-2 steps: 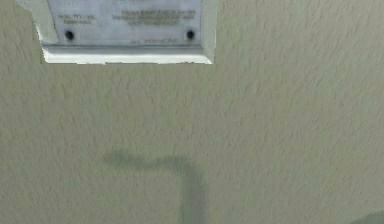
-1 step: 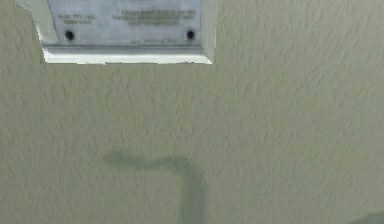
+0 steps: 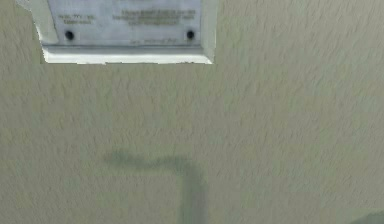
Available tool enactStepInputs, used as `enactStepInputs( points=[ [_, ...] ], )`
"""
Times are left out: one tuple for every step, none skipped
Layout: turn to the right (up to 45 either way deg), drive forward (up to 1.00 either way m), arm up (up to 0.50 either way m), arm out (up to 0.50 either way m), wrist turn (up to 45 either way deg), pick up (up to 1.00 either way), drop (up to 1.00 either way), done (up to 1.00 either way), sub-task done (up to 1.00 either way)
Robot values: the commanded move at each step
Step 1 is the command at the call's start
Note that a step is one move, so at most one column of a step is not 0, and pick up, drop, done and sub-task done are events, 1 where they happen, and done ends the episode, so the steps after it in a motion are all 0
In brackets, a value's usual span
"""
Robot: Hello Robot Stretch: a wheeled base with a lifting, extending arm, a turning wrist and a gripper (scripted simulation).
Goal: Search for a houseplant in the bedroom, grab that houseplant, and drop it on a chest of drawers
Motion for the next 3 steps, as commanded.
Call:
enactStepInputs(
  points=[
    [0.0, 0.0, 0.0, 0.0, 45.0, 0.0, 0.0, 0.0, 0.0],
    [0.0, 0.0, 0.0, 0.0, 45.0, 0.0, 0.0, 0.0, 0.0],
    [0.0, 0.0, -0.3, 0.0, 0.0, 0.0, 0.0, 0.0, 0.0]
  ],
)
